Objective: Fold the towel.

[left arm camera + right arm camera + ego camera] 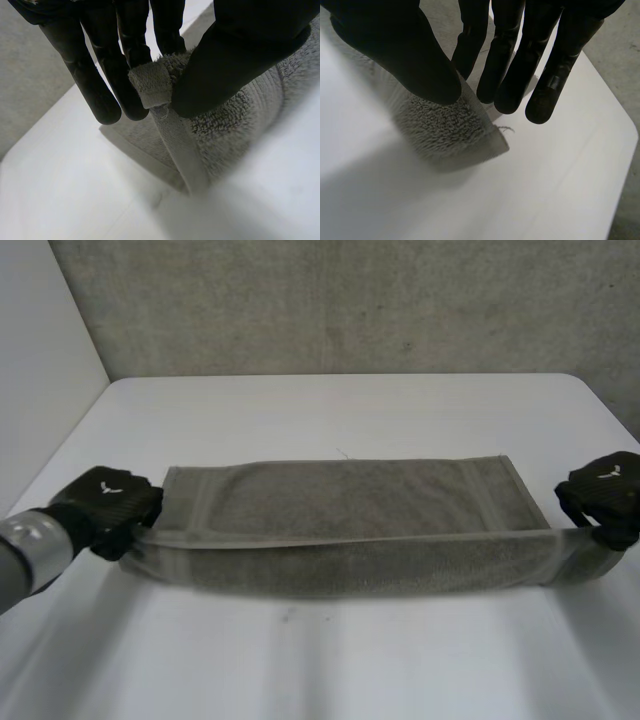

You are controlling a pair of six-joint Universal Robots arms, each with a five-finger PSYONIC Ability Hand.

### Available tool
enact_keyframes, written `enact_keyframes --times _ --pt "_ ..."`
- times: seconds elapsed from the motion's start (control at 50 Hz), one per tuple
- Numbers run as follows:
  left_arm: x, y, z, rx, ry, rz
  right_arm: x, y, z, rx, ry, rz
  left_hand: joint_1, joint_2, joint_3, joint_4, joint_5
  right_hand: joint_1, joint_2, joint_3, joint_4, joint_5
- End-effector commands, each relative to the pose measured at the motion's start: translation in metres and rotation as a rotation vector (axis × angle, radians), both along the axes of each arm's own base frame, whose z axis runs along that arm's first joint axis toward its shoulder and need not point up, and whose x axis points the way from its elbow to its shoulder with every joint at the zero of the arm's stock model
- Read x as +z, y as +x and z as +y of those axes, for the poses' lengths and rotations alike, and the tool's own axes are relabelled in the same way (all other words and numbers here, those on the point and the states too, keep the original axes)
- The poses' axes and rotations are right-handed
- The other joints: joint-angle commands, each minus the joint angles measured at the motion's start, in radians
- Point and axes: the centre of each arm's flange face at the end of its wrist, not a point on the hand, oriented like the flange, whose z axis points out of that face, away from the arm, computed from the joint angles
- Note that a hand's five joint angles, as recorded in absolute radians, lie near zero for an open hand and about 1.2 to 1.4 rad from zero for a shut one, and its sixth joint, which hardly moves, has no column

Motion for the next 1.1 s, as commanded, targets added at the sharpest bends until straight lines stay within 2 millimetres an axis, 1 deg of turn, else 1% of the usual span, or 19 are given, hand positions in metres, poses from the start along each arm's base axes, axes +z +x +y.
enact_keyframes --times 0.02,0.04,0.2,0.22,0.32,0.58,0.66,0.68,0.7,0.72,0.74,0.8,0.84,0.88,0.94,0.98,1.0,1.04,1.1 --pt "-0.025 -0.016 -0.047 -0.009 -0.035 -0.015 -0.031 0.03 -0.04 0.002 -0.027 -0.06 0.235 0.181 0.186 0.179 0.205 0.434 0.224 0.21 0.203 0.228" --pt "-0.029 -0.016 -0.059 0.012 -0.045 -0.024 -0.036 0.037 -0.048 -0.001 -0.042 -0.058 0.235 0.181 0.186 0.179 0.205 0.434 0.224 0.21 0.203 0.228" --pt "-0.049 -0.036 -0.1 0.028 -0.1 -0.049 -0.053 0.063 -0.093 -0.016 -0.232 -0.069 0.235 0.181 0.186 0.179 0.205 0.434 0.224 0.21 0.203 0.228" --pt "-0.049 -0.036 -0.1 0.028 -0.1 -0.049 -0.053 0.063 -0.094 -0.016 -0.232 -0.069 0.235 0.181 0.186 0.179 0.205 0.434 0.224 0.21 0.203 0.228" --pt "-0.051 -0.045 -0.13 0.037 -0.237 -0.031 -0.06 0.068 -0.129 -0.072 -0.407 -0.055 0.235 0.181 0.186 0.179 0.205 0.434 0.224 0.21 0.203 0.228" --pt "-0.058 -0.053 -0.15 0.057 -0.306 -0.028 -0.077 0.082 -0.158 -0.061 -0.51 -0.078 0.235 0.181 0.186 0.179 0.205 0.434 0.224 0.21 0.203 0.228" --pt "-0.064 -0.055 -0.152 0.054 -0.308 -0.028 -0.084 0.087 -0.161 -0.05 -0.51 -0.08 0.235 0.181 0.186 0.179 0.205 0.434 0.224 0.21 0.203 0.228" --pt "-0.066 -0.056 -0.153 0.053 -0.316 -0.03 -0.088 0.088 -0.161 -0.047 -0.505 -0.078 -0.229 -0.284 -0.279 -0.286 -0.26 0.206 -0.004 -0.018 -0.026 -0.001" --pt "-0.067 -0.056 -0.153 0.053 -0.316 -0.03 -0.09 0.09 -0.161 -0.047 -0.507 -0.076 -0.234 -0.288 -0.284 -0.291 -0.265 -0.787 -0.997 -1.012 -1.019 -0.994" --pt "-0.068 -0.058 -0.152 0.052 -0.324 -0.032 -0.09 0.09 -0.161 -0.047 -0.507 -0.076 -0.894 -0.948 -0.944 -0.95 -0.925 -0.787 -0.997 -1.012 -1.019 -0.994" --pt "-0.069 -0.061 -0.15 0.046 -0.333 -0.032 -0.09 0.095 -0.159 -0.032 -0.512 -0.072 -0.932 -0.987 -0.982 -0.989 -0.963 -0.787 -0.997 -1.012 -1.019 -0.994" --pt "-0.067 -0.065 -0.144 0.044 -0.355 -0.026 -0.081 0.098 -0.158 -0.03 -0.542 -0.078 -0.986 -1.041 -1.036 -1.043 -1.017 -0.787 -0.997 -1.012 -1.019 -0.994" --pt "-0.061 -0.067 -0.142 0.045 -0.377 -0.022 -0.071 0.098 -0.157 -0.034 -0.556 -0.085 -0.986 -1.041 -1.036 -1.043 -1.017 -0.787 -0.997 -1.012 -1.019 -0.994" --pt "-0.044 -0.066 -0.137 0.055 -0.409 -0.016 -0.048 0.096 -0.148 -0.041 -0.572 -0.118 -0.986 -1.041 -1.036 -1.043 -1.017 -0.787 -0.997 -1.012 -1.019 -0.994" --pt "-0.036 -0.065 -0.133 0.057 -0.417 -0.015 -0.038 0.094 -0.142 -0.052 -0.569 -0.147 -0.986 -1.041 -1.036 -1.043 -1.017 -0.787 -0.997 -1.012 -1.019 -0.994" --pt "-0.026 -0.063 -0.123 0.057 -0.419 -0.009 -0.018 0.089 -0.127 -0.058 -0.547 -0.219 -0.986 -1.041 -1.036 -1.043 -1.017 -0.787 -0.997 -1.012 -1.019 -0.994" --pt "-0.026 -0.063 -0.123 0.057 -0.419 -0.009 -0.018 0.089 -0.127 -0.058 -0.547 -0.219 -0.986 -1.041 -1.036 -1.043 -1.017 -0.787 -0.997 -1.012 -1.019 -0.994" --pt "-0.014 -0.059 -0.111 0.062 -0.424 -0.004 -0.004 0.089 -0.106 -0.022 -0.509 -0.273 -0.986 -1.041 -1.036 -1.043 -1.017 -0.787 -0.997 -1.012 -1.019 -0.994" --pt "-0.009 -0.057 -0.104 0.064 -0.422 -0.002 -0.003 0.09 -0.094 0.014 -0.464 -0.284 -0.986 -1.041 -1.036 -1.043 -1.017 -0.787 -0.997 -1.012 -1.019 -0.994"
